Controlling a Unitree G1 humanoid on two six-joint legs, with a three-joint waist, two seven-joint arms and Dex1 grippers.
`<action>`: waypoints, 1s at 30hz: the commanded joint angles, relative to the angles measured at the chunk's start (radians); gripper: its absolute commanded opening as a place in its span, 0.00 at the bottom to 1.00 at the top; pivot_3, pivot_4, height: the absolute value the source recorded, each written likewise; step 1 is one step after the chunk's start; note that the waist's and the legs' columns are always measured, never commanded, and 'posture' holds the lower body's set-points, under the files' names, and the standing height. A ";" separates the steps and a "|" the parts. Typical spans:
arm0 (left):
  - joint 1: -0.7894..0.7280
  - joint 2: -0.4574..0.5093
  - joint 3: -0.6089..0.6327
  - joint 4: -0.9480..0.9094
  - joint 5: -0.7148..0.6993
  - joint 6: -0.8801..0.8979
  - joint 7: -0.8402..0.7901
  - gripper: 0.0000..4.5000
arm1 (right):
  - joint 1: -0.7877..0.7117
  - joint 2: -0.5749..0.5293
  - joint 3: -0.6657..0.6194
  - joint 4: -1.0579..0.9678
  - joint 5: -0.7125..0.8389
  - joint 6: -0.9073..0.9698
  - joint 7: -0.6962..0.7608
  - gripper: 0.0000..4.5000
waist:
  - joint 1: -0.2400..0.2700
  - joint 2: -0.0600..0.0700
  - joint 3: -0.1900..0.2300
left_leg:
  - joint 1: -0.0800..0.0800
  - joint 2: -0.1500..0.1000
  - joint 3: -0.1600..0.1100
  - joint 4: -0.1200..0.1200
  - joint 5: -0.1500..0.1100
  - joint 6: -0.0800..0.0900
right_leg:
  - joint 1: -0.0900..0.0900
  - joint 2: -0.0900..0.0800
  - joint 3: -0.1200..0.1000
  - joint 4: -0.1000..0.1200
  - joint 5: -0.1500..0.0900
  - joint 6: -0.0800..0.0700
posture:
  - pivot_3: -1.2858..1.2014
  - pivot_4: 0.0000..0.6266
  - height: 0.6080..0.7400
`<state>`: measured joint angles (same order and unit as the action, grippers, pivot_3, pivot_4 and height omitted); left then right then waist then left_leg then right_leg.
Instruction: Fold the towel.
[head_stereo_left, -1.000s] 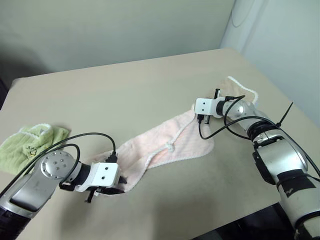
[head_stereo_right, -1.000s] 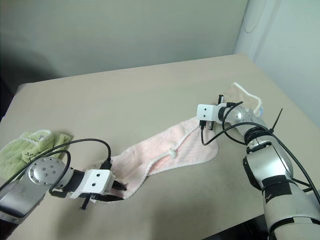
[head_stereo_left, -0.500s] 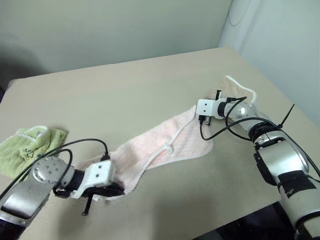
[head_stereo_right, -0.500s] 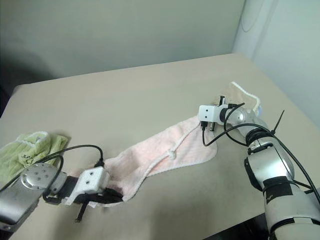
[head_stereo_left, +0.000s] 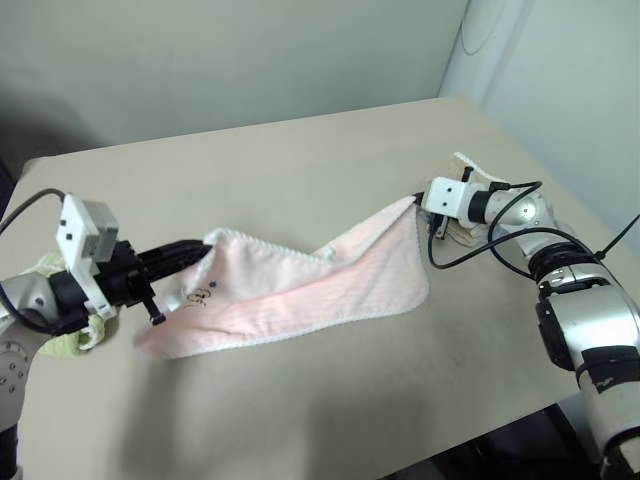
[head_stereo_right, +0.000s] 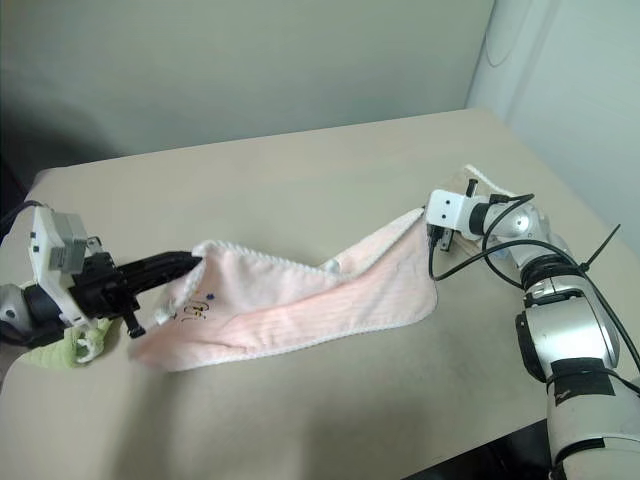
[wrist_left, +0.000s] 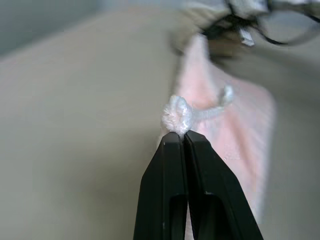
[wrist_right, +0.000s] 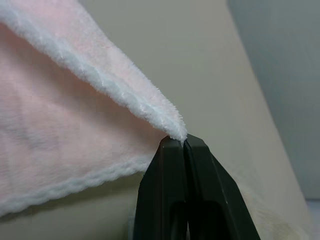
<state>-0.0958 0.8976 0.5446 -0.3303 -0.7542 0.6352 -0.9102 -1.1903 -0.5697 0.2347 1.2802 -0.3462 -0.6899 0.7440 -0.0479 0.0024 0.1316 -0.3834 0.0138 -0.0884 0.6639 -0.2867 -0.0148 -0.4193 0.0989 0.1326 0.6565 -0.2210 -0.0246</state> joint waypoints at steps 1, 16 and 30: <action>-0.093 -0.018 -0.036 0.071 0.070 -0.061 0.079 0.00 | -0.082 -0.024 -0.033 -0.038 0.027 0.011 -0.011 0.00 | 0.000 0.000 0.000 | 0.000 0.000 0.000 0.000 0.000 0.000 | 0.000 0.000 0.000 0.000 0.000 0.000 | 0.52 0.24 1.00; -0.550 0.034 -0.014 0.499 0.150 -0.200 0.125 0.00 | -0.266 -0.121 -0.101 -0.039 0.079 0.040 0.023 0.00 | -0.014 0.000 0.000 | -0.009 0.000 -0.001 -0.005 0.006 -0.010 | -0.007 0.000 0.001 -0.009 0.000 0.000 | 0.52 0.24 1.00; 0.299 -0.055 0.430 -0.047 -0.193 0.118 -0.053 0.00 | 0.395 -0.253 -0.211 -0.900 0.561 0.559 0.641 0.00 | -0.035 -0.004 0.000 | -0.011 -0.001 0.000 -0.005 0.008 -0.011 | -0.009 0.001 0.002 -0.012 -0.004 0.001 | 0.52 0.24 1.00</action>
<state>0.1781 0.8475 0.9189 -0.3270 -0.9171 0.7353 -0.9558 -0.8042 -0.7783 0.0647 0.5313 0.1394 -0.2228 1.3533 -0.0827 -0.0016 0.1317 -0.3917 0.0132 -0.0877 0.6591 -0.2787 -0.0258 -0.4257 0.0995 0.1347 0.6442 -0.2260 -0.0230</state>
